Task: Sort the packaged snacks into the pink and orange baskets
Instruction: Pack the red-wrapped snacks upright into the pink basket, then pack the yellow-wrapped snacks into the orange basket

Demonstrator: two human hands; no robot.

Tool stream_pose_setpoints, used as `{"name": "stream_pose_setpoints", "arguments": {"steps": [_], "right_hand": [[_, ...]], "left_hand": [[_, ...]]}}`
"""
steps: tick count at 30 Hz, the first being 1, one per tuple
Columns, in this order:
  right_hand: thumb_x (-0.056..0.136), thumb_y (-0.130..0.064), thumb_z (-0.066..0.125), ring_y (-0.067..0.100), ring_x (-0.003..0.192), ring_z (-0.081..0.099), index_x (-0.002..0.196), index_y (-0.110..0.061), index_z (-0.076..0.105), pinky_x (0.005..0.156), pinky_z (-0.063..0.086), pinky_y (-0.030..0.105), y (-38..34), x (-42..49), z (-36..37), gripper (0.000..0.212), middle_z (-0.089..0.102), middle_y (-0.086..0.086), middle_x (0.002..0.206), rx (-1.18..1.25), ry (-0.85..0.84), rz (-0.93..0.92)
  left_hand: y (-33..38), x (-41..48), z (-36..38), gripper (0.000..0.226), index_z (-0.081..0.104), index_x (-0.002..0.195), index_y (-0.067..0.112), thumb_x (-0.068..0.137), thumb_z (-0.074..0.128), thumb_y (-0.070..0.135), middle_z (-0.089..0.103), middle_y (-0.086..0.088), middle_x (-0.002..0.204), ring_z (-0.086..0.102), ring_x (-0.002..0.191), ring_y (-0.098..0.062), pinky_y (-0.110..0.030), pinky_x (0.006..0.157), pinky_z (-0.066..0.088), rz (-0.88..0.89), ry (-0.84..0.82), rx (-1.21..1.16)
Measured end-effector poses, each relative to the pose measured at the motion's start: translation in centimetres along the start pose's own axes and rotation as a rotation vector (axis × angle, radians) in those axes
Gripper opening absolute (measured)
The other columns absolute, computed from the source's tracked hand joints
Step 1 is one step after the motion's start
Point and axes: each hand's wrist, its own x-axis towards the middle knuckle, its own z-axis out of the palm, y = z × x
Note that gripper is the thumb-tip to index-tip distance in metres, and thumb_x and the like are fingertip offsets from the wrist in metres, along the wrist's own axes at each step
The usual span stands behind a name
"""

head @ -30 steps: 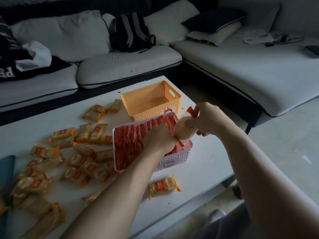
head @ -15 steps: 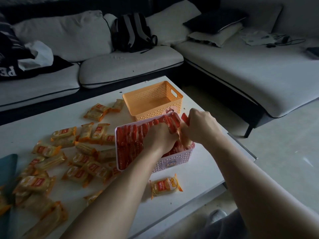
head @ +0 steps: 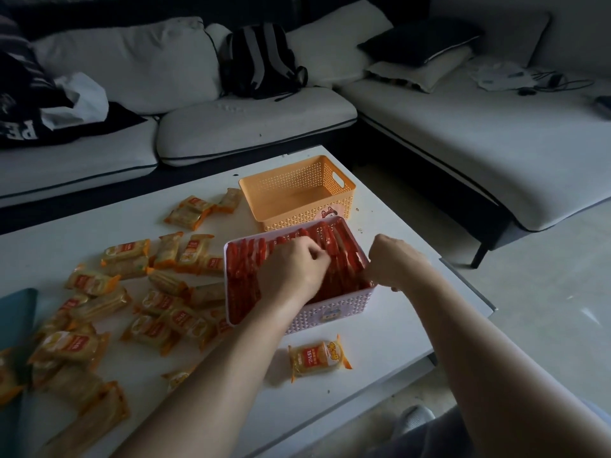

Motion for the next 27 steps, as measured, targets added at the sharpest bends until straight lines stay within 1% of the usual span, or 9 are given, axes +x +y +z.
{"name": "stream_pose_setpoints", "arguments": {"steps": [2,4,6,9,14,18,21,25,27], "right_hand": [[0.09,-0.025,0.064,0.02,0.077,0.073,0.103,-0.01,0.07,0.064,0.065,0.038,0.1,0.2,-0.3,0.021,0.073,0.004,0.086,0.135,-0.071,-0.002],[0.094,-0.028,0.058,0.018,0.079,0.073,0.106,-0.012,0.069,0.062,0.065,0.036,-0.3,0.1,-0.5,0.023,0.074,0.003,0.089,0.208,-0.118,-0.013],[0.097,-0.028,0.052,0.017,0.08,0.072,0.106,-0.015,0.066,0.065,0.065,0.036,-0.8,0.1,-0.6,0.022,0.073,0.001,0.088,0.165,-0.106,-0.031],[0.098,-0.026,0.054,0.019,0.076,0.071,0.101,-0.012,0.067,0.073,0.064,0.039,-1.0,0.3,-0.4,0.019,0.071,0.002,0.082,0.092,0.027,-0.012],[0.095,-0.023,0.058,0.021,0.069,0.07,0.093,-0.009,0.07,0.067,0.064,0.039,-1.2,-0.1,-0.5,0.019,0.069,0.004,0.077,0.139,0.166,-0.035],[0.097,-0.021,0.054,0.019,0.073,0.067,0.095,-0.01,0.074,0.065,0.062,0.038,-2.4,-1.3,-2.0,0.023,0.07,0.005,0.085,0.249,0.282,-0.102],[0.1,-0.022,0.05,0.021,0.074,0.068,0.094,-0.011,0.075,0.069,0.061,0.042,-4.0,-2.3,-3.2,0.029,0.072,0.006,0.088,0.452,0.327,-0.199],[0.102,-0.009,0.041,0.022,0.078,0.061,0.109,-0.004,0.07,0.064,0.054,0.034,-6.8,-1.9,-3.6,0.03,0.065,0.011,0.096,1.175,0.115,-0.265],[0.099,-0.003,0.043,0.023,0.095,0.064,0.123,-0.014,0.066,0.067,0.056,0.03,-8.0,0.5,-1.7,0.035,0.064,0.008,0.118,1.13,0.074,-0.265]], "left_hand": [[-2.3,-0.9,-1.3,0.017,0.064,0.102,0.026,0.092,0.066,0.04,0.065,0.01,0.095,0.063,0.088,-0.015,-0.034,0.071,0.054,-0.039,0.204,0.089],[-5.6,-1.4,-2.0,0.039,0.056,0.119,0.02,0.09,0.067,0.044,0.056,-0.001,0.114,0.056,0.107,-0.024,-0.043,0.085,0.053,-0.2,0.26,0.154],[-8.0,-1.6,-2.7,0.049,0.058,0.12,0.012,0.087,0.065,0.048,0.06,-0.01,0.118,0.06,0.104,-0.03,-0.042,0.077,0.055,-0.39,0.194,0.111],[-9.6,-1.8,-3.6,0.038,0.068,0.093,0.006,0.09,0.06,0.043,0.071,-0.012,0.094,0.065,0.075,-0.026,-0.031,0.055,0.047,-0.54,0.055,-0.123],[-10.5,-1.9,-4.2,0.032,0.073,0.11,0.008,0.097,0.058,0.033,0.074,-0.012,0.099,0.069,0.088,-0.029,-0.033,0.072,0.053,-0.625,-0.117,-0.406],[-11.1,-2.0,-5.0,0.056,0.07,0.118,0.019,0.081,0.057,0.059,0.076,-0.008,0.107,0.07,0.099,-0.032,-0.051,0.095,0.055,-0.683,-0.057,-0.68],[-11.8,-1.9,-6.9,0.057,0.066,0.12,0.012,0.094,0.051,0.06,0.074,-0.012,0.105,0.07,0.096,-0.035,-0.054,0.091,0.057,-0.7,0.089,-0.786],[-14.2,-1.3,-10.2,0.041,0.064,0.123,0.014,0.105,0.047,0.046,0.072,-0.012,0.101,0.068,0.083,-0.027,-0.038,0.065,0.053,-0.771,0.194,-1.012],[-15.5,-0.7,-11.8,0.045,0.062,0.129,0.013,0.104,0.047,0.047,0.072,-0.015,0.111,0.068,0.087,-0.028,-0.042,0.065,0.053,-0.789,0.225,-1.076]]}}
